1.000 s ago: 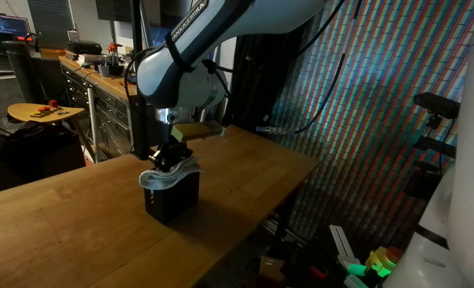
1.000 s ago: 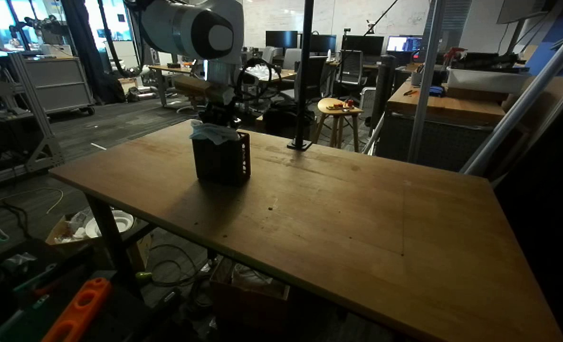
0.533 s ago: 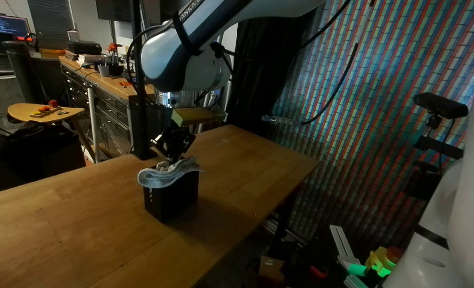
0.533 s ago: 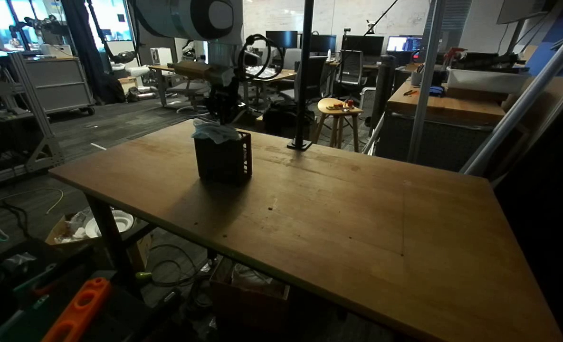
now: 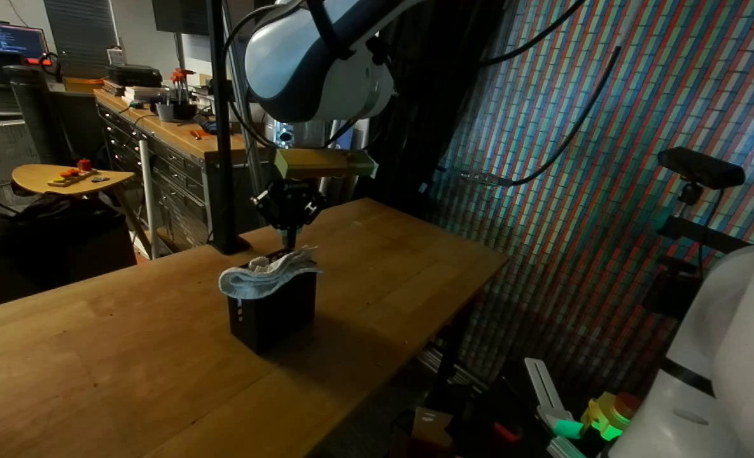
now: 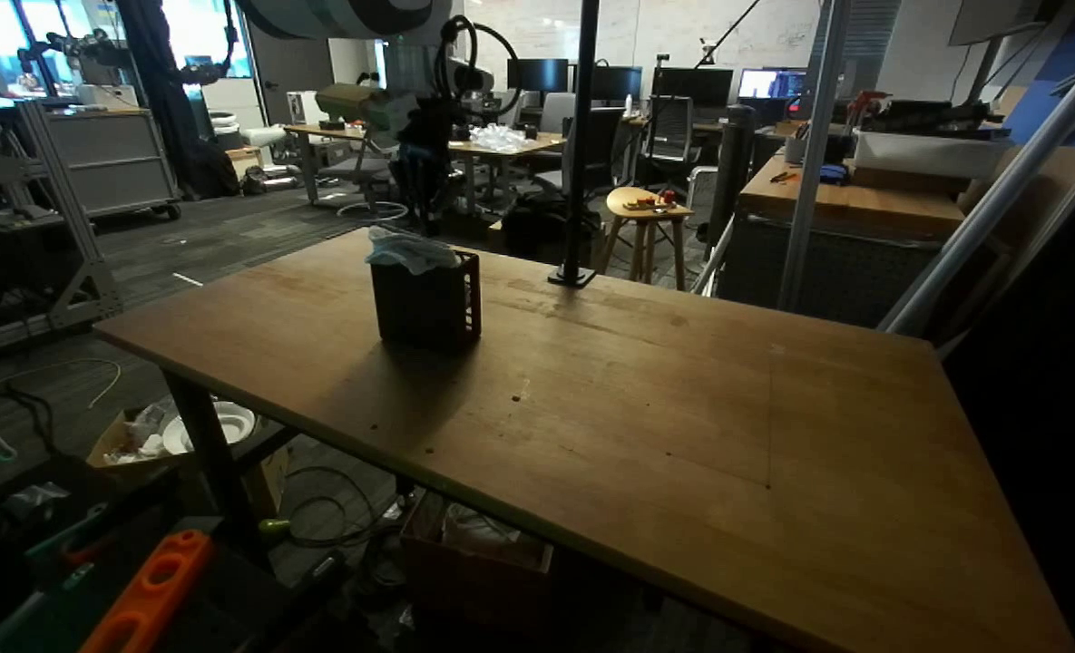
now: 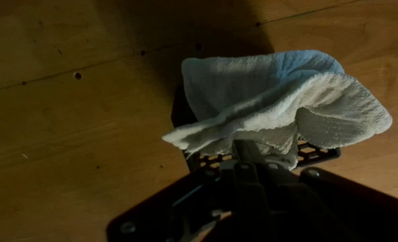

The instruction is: Place the white towel in the basket

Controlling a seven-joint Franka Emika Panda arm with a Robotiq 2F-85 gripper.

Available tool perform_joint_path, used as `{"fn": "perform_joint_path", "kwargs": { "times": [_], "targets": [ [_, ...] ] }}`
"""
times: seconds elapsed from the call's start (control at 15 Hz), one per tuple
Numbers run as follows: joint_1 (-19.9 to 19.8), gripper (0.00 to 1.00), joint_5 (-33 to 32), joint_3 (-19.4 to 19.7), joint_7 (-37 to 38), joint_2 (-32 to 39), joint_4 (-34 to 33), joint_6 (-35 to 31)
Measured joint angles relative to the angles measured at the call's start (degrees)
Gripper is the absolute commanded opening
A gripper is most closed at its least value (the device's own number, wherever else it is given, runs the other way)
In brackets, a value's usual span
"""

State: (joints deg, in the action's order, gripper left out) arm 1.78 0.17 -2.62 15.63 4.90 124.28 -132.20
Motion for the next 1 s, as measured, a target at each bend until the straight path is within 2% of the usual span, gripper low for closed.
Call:
{"fn": "perform_joint_path", "kwargs": {
  "times": [0.53, 1.0],
  "targets": [
    [1.40, 0.00, -4.32, -2.18, 20.58, -9.35, 7.07, -0.08],
    [2.13, 0.00, -4.32, -5.35, 28.74, -10.91, 11.83, -3.34]
  ]
}}
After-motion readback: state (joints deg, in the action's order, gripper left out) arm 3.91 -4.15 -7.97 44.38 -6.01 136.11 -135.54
